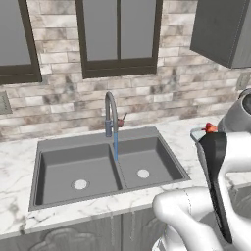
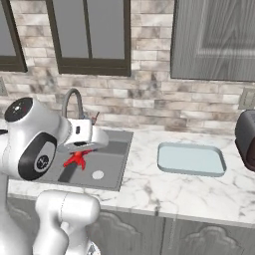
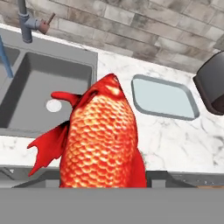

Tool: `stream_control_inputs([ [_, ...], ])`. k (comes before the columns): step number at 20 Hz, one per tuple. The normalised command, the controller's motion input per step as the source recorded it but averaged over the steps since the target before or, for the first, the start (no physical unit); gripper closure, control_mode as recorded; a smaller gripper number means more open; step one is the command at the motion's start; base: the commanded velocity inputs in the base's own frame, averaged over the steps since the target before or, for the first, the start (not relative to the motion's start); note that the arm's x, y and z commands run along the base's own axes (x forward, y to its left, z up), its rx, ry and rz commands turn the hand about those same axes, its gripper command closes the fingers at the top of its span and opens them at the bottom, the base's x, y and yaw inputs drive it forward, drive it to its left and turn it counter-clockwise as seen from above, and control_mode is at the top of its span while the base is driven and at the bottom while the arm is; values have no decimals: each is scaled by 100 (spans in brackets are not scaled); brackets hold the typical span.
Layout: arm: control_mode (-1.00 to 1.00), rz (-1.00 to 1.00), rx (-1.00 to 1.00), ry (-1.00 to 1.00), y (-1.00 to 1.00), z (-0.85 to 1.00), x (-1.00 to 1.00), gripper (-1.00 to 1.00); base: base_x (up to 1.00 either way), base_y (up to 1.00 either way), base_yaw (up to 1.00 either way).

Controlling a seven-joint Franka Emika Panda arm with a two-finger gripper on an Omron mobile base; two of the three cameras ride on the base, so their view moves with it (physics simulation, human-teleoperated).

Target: Take the fish out of the fridge, briefly rinse it in the sink, and place it on the tray next to the sink.

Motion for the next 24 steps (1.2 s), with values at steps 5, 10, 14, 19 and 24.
stream_control_inputs([
  [5, -100, -11, 32, -1, -64, 0, 1, 100, 0, 0, 0],
  [10, -100, -11, 9, -10, -53, 0, 1, 100, 0, 0, 0],
  [14, -100, -20, 5, -7, -67, 0, 27, 100, 0, 0, 0],
  [19, -100, -36, 0, -2, -61, -7, 55, 100, 0, 0, 0],
  [24, -100, -31, 1, -4, -58, -17, 72, 100, 0, 0, 0],
])
